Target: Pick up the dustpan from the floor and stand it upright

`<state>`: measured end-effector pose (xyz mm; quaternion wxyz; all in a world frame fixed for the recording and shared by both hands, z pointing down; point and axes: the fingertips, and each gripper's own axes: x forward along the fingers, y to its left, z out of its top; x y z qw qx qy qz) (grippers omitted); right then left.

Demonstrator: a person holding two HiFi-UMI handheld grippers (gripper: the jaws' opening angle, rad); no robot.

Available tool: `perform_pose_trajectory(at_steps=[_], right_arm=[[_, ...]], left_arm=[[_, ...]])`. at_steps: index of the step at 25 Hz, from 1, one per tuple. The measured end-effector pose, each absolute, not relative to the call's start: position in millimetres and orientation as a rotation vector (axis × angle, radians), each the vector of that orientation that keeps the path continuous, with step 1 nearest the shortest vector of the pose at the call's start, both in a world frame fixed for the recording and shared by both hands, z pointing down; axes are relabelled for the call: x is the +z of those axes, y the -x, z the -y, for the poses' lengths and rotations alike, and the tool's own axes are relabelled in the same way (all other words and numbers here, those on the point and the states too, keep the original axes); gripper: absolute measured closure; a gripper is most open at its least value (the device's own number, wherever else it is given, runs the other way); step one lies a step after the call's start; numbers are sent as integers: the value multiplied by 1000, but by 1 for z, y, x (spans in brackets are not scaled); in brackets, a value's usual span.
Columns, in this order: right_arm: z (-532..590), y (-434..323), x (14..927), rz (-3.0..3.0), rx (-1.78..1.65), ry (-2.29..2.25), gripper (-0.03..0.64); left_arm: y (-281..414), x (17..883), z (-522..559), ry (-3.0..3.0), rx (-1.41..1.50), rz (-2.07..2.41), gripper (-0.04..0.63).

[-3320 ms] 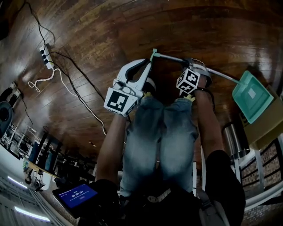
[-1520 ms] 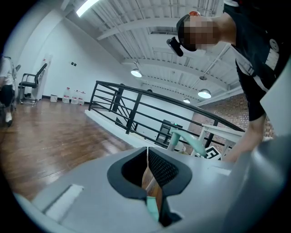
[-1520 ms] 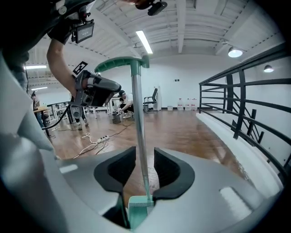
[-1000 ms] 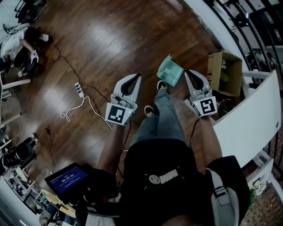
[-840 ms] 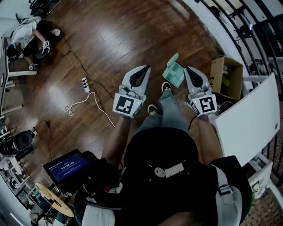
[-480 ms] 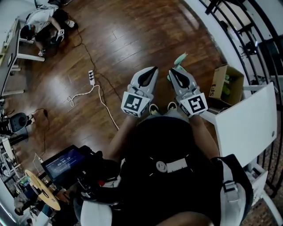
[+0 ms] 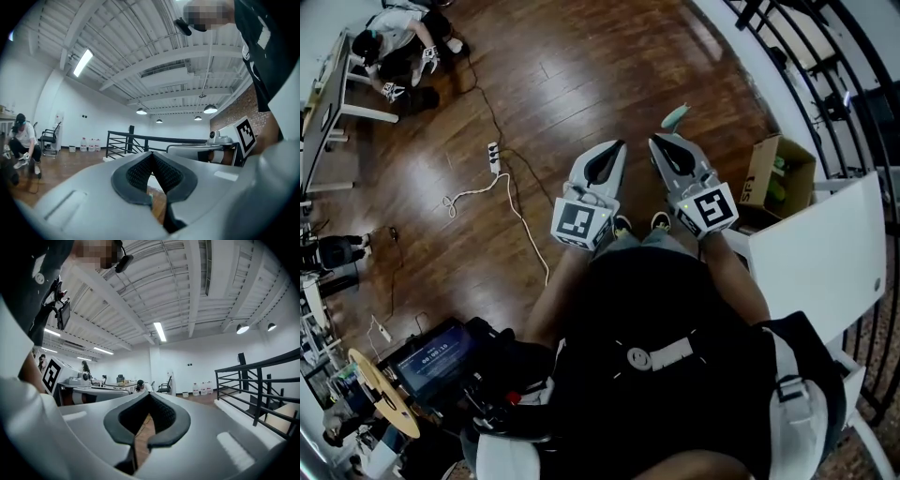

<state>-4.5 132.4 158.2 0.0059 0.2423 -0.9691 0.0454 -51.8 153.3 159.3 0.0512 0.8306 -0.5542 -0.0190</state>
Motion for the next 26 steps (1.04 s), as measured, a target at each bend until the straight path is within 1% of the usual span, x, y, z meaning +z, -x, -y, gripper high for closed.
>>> perform_pose_trajectory(at_steps=[9,17,21,26], right_arm=[[-134,-9,162,3001,107,-775,616],[-138,-6,159,2983,80,-748,615],[-132,-27,148,3008,128,-770,615],[-113,-30,134,2958,51,-879,616]], left_arm=[[36,157,-153,-2551,-53,1640,577],[38,151,-155,-2559,-46,1674,577],[13,150,-147,-2562,21,1629,577],[11,125,-119,-2674,-118,1567,577]])
